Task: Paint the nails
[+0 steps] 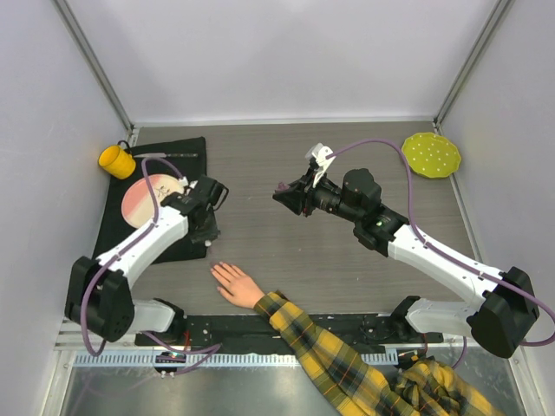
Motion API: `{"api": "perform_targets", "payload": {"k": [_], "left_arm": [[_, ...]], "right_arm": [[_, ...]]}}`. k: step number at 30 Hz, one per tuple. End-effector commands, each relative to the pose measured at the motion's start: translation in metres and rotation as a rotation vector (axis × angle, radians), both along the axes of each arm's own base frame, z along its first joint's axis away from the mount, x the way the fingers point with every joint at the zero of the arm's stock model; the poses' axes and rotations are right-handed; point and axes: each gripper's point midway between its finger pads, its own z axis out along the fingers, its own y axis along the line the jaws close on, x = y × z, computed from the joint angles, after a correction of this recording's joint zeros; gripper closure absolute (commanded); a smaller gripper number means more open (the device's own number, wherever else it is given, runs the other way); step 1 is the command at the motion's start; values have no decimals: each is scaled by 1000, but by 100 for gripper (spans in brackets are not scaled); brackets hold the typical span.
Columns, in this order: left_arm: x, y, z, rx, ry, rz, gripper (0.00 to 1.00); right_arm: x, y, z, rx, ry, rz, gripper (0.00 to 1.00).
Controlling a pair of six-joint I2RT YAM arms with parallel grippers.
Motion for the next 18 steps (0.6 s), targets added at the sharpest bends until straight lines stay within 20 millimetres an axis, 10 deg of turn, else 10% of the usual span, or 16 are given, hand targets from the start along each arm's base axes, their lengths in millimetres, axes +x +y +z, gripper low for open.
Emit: {"api": "perform_targets", "payload": {"k": [1,10,18], "left_arm": [[8,-9,42,-70,-97,-59,100],[34,-44,160,-278,-451,-253,100],[12,-124,280,-710,-756,-659,100]], "right_arm": [[-3,-3,39,72,-71,-1,99],[4,-16,48,31,-61,-78,99],[-10,-13,69,18,-69,-5,99]]}}
